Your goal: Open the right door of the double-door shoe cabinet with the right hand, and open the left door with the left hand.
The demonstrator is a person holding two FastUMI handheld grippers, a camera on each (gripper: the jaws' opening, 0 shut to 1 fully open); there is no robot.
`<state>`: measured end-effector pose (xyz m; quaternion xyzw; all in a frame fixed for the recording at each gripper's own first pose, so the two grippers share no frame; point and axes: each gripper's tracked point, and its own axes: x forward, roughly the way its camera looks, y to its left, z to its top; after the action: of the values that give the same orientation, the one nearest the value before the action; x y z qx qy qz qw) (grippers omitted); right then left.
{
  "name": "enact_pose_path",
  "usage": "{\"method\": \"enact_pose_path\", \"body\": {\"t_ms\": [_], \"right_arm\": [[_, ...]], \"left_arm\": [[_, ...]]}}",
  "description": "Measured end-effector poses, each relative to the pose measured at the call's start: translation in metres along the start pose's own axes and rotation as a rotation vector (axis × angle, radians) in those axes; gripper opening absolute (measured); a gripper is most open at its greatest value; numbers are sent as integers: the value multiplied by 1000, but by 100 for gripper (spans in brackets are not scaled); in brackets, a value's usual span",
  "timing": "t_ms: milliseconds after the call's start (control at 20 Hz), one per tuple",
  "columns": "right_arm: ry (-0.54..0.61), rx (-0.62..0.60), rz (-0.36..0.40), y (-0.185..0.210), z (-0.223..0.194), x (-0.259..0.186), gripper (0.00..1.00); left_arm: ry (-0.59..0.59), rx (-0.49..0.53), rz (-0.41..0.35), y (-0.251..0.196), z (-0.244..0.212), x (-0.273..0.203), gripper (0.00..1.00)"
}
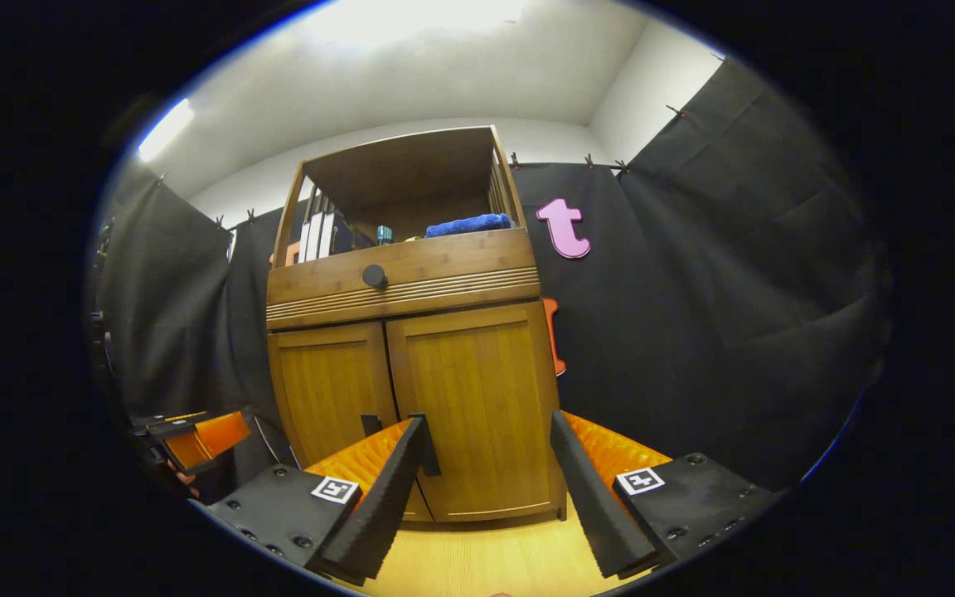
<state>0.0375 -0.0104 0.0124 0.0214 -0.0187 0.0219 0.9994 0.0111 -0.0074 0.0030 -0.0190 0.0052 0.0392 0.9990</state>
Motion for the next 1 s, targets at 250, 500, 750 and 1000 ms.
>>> {"method": "enact_pose_path", "body": {"t_ms": [250,500,750,1000], "right_arm": [[17,-19,145,11,0,46,97],[37,-16,247,45,-20,109,97],[53,-20,215,67,-61,176,98],[133,-24,166,87,-129,227,98]], "left_arm": [[-30,13,149,9,7,-4,94],[-39,23,253,19,8,-2,94],[-39,55,203,26,3,15,94],[-46,51,137,41,-3,39,95]]}}
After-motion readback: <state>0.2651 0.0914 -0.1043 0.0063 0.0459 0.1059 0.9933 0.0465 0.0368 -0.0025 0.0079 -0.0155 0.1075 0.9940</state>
